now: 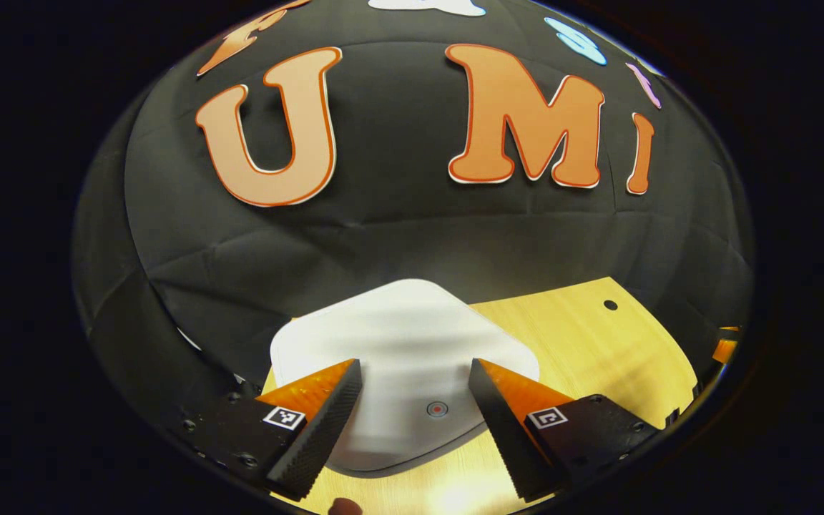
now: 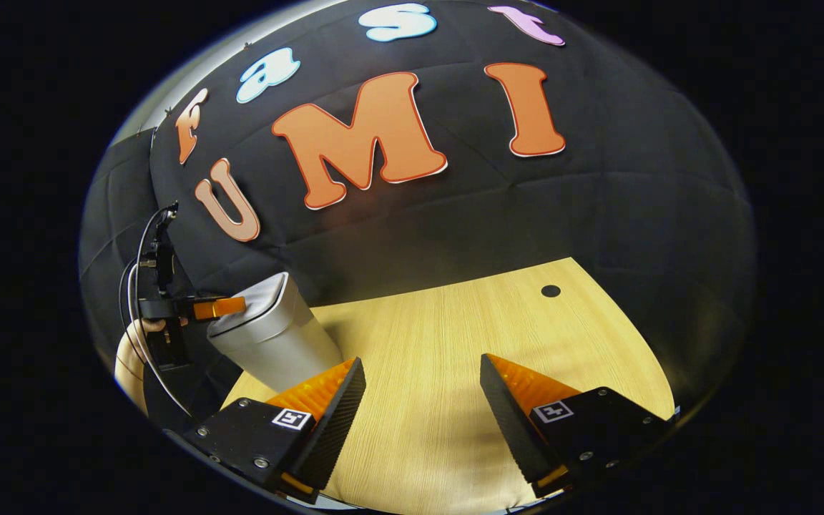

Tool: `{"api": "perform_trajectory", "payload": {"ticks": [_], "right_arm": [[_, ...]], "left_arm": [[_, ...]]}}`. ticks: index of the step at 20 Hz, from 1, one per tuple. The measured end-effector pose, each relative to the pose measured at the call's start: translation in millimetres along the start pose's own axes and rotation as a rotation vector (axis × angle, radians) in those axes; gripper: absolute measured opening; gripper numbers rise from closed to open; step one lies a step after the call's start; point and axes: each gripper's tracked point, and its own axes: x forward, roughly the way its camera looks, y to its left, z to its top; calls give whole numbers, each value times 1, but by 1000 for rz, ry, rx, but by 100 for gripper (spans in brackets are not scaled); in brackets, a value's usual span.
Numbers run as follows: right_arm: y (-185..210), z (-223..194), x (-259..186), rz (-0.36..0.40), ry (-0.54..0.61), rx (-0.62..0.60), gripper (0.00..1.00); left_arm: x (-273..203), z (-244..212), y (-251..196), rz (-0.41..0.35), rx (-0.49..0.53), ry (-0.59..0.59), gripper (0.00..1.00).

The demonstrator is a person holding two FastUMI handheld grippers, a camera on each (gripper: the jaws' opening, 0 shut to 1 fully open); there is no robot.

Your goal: Press the lid of the desktop garbage bin to open it, pick up the crumpled paper on the desktop and throw it into the bin, then pick up the pop can on the desktop and drop it into the bin, and finally close the garbage bin lid.

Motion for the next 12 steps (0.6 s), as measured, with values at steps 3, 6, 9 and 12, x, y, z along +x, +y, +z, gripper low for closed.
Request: {"api": "perform_trajectory", "payload": {"ticks": [3, 6, 9, 12], "right_arm": [[3, -4, 2, 28, 16, 60, 97], [2, -6, 3, 21, 16, 63, 96], [2, -4, 4, 16, 15, 49, 96], [3, -5, 4, 14, 18, 42, 96]], "left_arm": [[1, -2, 1, 1, -54, -23, 97], [-1, -5, 1, 23, -57, -48, 98], [0, -3, 1, 77, -40, -88, 98], [2, -6, 2, 85, -42, -96, 98]]}}
